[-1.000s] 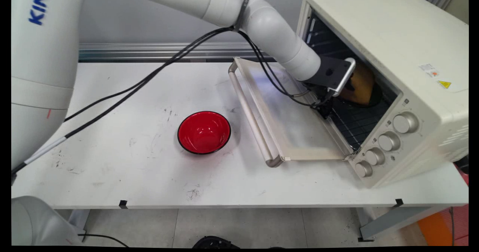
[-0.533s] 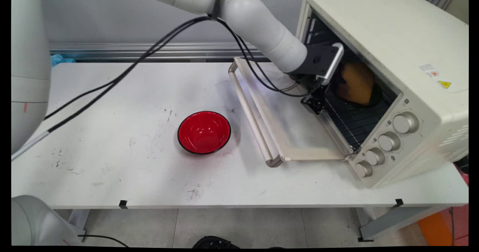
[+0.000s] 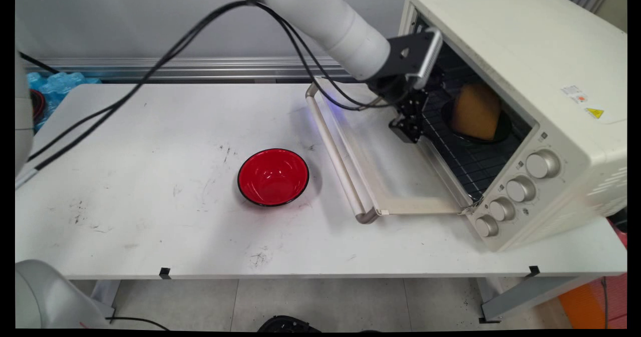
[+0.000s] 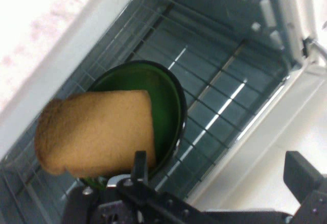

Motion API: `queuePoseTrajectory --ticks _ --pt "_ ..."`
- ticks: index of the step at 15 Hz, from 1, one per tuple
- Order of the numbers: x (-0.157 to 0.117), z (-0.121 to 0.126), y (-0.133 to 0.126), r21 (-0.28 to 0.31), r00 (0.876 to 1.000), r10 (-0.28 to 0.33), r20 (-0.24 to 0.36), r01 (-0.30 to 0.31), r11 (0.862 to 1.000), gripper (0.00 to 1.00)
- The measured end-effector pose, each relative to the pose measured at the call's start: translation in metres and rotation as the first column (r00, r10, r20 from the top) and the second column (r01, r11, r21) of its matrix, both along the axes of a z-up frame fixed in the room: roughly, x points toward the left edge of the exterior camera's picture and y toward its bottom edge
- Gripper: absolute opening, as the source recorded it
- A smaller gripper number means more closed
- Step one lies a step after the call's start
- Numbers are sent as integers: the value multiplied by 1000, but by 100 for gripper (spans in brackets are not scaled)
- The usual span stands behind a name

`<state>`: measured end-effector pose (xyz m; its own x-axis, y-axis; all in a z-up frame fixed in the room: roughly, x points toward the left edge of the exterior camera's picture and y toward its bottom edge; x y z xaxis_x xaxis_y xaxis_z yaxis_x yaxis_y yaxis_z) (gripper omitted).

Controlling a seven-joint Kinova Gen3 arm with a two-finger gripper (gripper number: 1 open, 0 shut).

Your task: Close the oven

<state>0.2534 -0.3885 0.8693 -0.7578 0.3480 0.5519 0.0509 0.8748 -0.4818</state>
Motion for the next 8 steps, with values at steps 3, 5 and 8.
queuePoseTrajectory --ticks 3,5,8 --pt "20 20 12 46 999 30 -25 -29 999 100" --pt "35 33 20 75 998 47 -37 -44 996 100" --pt "58 51 32 120 997 65 -48 -59 991 100"
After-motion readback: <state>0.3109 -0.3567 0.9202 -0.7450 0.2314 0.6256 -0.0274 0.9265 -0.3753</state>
